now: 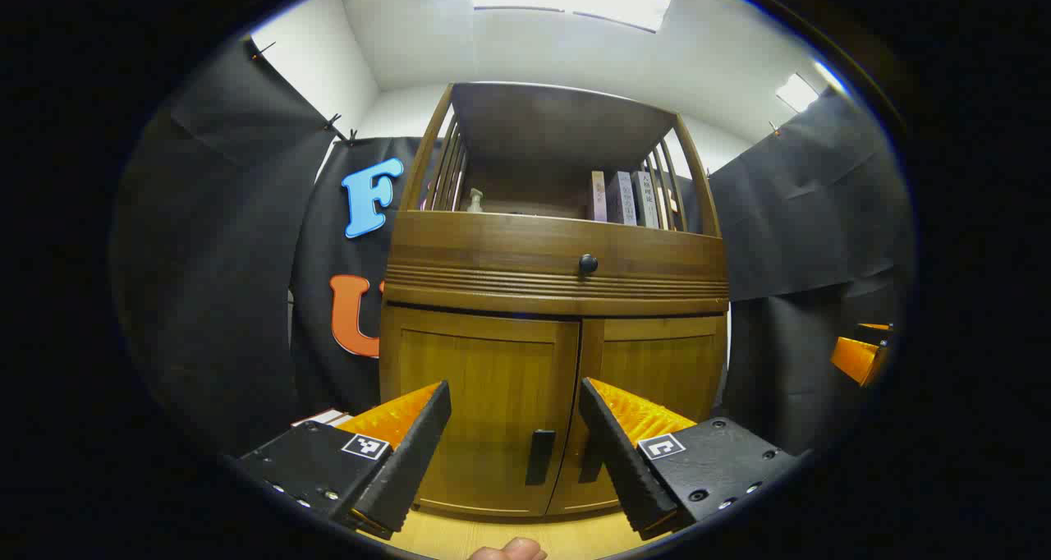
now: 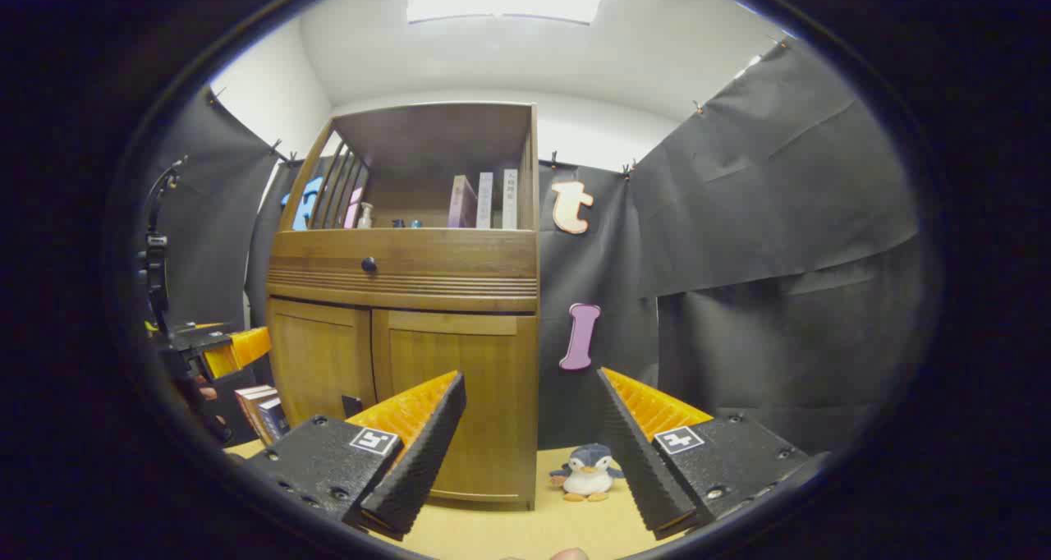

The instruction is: Open the right door of the double-door shoe cabinet with the right hand, and open the left door with the left hand.

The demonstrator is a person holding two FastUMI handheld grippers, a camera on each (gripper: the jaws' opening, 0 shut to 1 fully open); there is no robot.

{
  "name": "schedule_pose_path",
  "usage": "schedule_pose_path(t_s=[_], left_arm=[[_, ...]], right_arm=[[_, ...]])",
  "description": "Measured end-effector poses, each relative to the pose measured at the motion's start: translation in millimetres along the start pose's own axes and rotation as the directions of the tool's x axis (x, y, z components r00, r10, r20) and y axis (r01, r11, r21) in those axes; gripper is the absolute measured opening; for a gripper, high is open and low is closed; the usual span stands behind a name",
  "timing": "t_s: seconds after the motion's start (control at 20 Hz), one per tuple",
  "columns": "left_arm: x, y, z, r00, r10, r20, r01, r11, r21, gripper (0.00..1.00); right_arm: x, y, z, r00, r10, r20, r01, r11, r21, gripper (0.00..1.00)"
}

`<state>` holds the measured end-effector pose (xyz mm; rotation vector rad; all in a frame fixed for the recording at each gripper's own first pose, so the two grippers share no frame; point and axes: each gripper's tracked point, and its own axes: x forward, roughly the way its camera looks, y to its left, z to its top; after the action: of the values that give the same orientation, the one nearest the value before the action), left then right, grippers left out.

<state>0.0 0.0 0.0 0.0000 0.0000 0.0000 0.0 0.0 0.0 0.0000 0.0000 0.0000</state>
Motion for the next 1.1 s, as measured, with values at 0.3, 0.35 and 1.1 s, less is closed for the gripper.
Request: schedule_pose_path(t_s=[0.3, 0.35, 1.1], left_arm=[[-3.2, 15.2, 6.0, 0.999, 0.034, 0.011, -0.034, 0.999, 0.029, 0.94], [-4.3, 16.8, 7.4, 0.999, 0.036, 0.013, -0.037, 0.999, 0.030, 0.94], [-9.5, 23.3, 19.9, 0.999, 0.022, 0.032, -0.024, 0.998, 0.059, 1.00]], right_arm=[[1.0, 2.6, 0.0, 1.000, 0.016, 0.001, -0.016, 1.000, 0.006, 0.99], [1.1, 5.3, 0.5, 1.000, 0.026, 0.003, -0.026, 1.000, 0.006, 0.99], [-2.6, 9.2, 4.6, 1.000, 0.004, 0.013, -0.004, 1.000, -0.001, 0.99]])
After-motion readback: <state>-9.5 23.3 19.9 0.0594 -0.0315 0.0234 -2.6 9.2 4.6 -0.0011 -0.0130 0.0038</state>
